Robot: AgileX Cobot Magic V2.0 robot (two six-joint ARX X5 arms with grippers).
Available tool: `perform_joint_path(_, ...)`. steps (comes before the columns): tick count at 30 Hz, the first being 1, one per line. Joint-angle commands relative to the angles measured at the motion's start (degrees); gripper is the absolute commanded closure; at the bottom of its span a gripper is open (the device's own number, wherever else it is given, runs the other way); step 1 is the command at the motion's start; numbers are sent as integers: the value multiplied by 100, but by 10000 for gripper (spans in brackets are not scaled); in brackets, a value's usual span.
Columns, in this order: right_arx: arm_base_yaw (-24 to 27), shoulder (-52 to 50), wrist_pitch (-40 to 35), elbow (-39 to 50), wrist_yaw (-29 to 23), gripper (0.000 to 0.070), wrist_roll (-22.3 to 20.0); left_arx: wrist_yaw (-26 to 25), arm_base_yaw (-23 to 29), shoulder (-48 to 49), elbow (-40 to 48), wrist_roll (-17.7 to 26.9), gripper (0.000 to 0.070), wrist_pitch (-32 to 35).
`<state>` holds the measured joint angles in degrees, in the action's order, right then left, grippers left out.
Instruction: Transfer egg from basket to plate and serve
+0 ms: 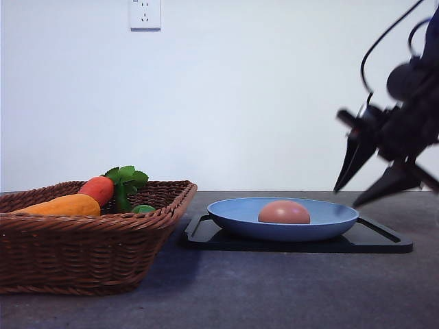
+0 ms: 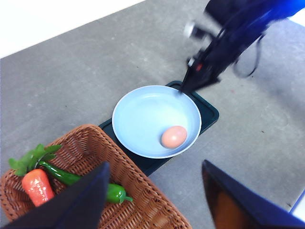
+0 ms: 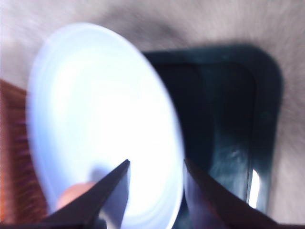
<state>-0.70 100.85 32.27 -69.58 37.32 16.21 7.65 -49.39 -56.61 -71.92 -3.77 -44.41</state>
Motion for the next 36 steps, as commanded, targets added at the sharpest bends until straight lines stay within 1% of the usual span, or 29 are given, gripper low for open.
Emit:
perform_joint_path(1,53,-198,149,-140,-28,562,-241,145,-21,-131,-79,58,440,103)
perform_joint_path(4,84,-724,616,-138,-267,655,-599,450,80,-342,-79,185,583,123)
perform_joint_path(7,50,-1287,1078,-134,-669,696,-827,504,257,-586,-79,273,691,137)
perform_joint_path(9,-57,-1672,1318,-132,-948,697,-907,504,415,-759,-79,332,700,129)
perform_joint_path(12,-309,-2296,1514,-106,-1591,697,-923,504,744,-982,-78,436,700,112)
perform_joint_path(16,-839,-3097,1535,13,-2806,698,-923,502,1276,-1148,-66,393,700,186)
perform_joint_path(19,-1368,-3572,1387,188,-3699,698,-923,500,1657,-1133,-8,185,700,379)
perform_joint_path(23,-2004,-4127,800,672,-4499,697,-923,477,1930,-1000,149,114,700,649)
perform_joint_path(26,-2316,-4544,168,1243,-4888,697,-923,477,1959,-786,449,118,700,1004)
perform_joint_path(31,-2593,-5103,-1118,2460,-4999,698,-923,479,1961,-202,1437,118,700,1953)
perform_joint_path(33,-2639,-5280,-1770,3008,-5120,698,-923,479,1959,93,1953,125,700,2412)
perform_joint_path(36,-2663,-5446,-2914,3755,-5119,698,-910,478,1959,577,2742,122,700,3072)
